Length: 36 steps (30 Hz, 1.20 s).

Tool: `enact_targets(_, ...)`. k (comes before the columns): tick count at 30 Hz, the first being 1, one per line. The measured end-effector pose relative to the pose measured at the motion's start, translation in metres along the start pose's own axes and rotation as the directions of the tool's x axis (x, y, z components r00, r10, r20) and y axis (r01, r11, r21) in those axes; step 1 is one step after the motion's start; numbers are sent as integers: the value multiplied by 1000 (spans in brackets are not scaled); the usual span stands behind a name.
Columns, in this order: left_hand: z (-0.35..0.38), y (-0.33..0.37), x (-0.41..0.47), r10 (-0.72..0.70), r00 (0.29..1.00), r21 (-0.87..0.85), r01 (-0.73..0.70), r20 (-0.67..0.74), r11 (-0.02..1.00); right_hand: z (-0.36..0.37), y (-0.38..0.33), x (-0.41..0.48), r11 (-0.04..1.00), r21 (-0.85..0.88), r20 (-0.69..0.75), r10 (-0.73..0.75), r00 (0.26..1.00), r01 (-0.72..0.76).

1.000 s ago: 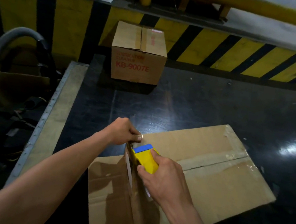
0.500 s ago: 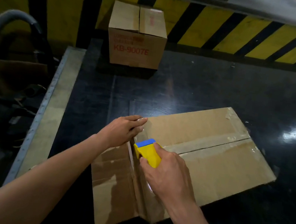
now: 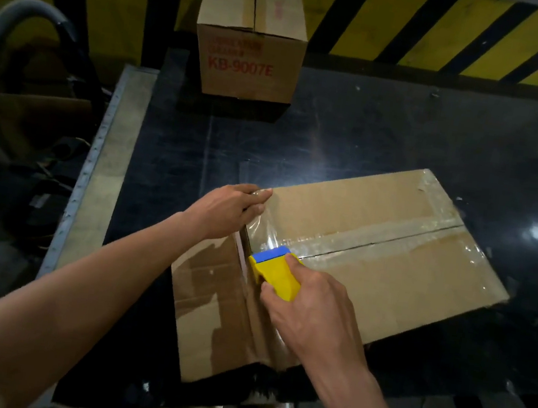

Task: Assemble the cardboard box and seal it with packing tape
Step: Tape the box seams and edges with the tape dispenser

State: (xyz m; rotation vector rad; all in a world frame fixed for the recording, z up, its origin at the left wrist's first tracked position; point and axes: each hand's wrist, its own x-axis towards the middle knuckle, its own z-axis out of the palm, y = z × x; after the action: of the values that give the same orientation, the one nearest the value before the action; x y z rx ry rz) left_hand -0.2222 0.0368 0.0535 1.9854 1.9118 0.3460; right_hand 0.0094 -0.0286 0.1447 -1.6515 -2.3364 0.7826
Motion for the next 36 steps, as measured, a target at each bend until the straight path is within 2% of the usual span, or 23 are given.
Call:
enact_targets(4, -4, 25, 9, -29, 1000, 18, 29, 4, 999, 2, -2, 2, 999, -35, -8, 14, 1000, -15)
enact_targets(7, 3, 36, 17, -152, 971, 155, 124, 184, 980, 1, -3, 6, 999, -51, -5, 18, 1000, -19)
enact_targets(9, 13, 35, 15, -180, 963, 210, 137, 201, 968, 0, -3, 4, 999, -43, -2, 11, 1000, -11)
enact_targets(13, 18, 29, 14, -142, 976, 247, 98, 166, 964, -3, 1, -3, 1000, 7, 0, 10, 1000, -10)
enact_targets(22, 16, 31, 13, -108, 983, 281, 63, 149, 958, -3, 22, -40, 999, -40, -30, 20, 999, -21)
enact_targets(26, 22, 41, -17, 79, 996, 274, -85, 31, 958, 3, 24, -36, 998, -54, -82, 12, 997, -16)
enact_targets(28, 32, 39, -34, 139, 990, 263, -141, 26, 954, 5, 24, -37, 998, -55, -94, 9, 996, -14)
enact_targets(36, 41, 30, -37, 79, 995, 218, -89, 56, 972, -4, 25, -42, 1000, -8, -65, -25, 998, 25)
